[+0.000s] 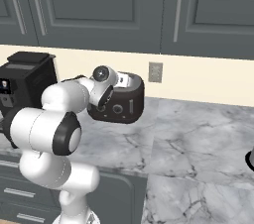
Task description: Start the toaster. Once the lever pops up, take the bread to the plate on the dining counter.
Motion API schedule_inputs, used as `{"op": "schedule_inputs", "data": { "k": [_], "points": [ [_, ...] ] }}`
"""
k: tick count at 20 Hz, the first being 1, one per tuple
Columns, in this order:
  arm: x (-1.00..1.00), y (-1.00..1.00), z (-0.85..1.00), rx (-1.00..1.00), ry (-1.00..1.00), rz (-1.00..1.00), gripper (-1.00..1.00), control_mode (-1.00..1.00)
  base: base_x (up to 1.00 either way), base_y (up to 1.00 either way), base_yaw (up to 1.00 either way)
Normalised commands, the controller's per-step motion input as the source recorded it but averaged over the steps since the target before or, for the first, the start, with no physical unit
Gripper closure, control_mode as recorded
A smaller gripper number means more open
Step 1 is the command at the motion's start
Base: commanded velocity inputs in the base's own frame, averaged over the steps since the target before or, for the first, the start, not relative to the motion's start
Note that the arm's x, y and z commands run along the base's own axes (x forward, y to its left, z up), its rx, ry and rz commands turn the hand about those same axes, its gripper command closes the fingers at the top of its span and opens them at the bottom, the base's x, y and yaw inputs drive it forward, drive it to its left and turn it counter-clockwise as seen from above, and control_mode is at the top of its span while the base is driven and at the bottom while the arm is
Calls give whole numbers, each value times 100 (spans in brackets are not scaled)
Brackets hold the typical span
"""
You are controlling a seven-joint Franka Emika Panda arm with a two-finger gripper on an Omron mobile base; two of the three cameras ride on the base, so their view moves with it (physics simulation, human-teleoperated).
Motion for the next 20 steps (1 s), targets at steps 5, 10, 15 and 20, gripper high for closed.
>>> {"op": "schedule_inputs", "data": {
  "k": [5,10,15,20],
  "points": [
    [0,0,0,0,0,0,-100,-100,0,0,0],
    [0,0,0,0,0,0,-100,-100,0,0,0],
    [0,0,0,0,0,0,-100,-100,0,0,0],
    [0,0,0,0,0,0,-100,-100,0,0,0]
  ]
}}
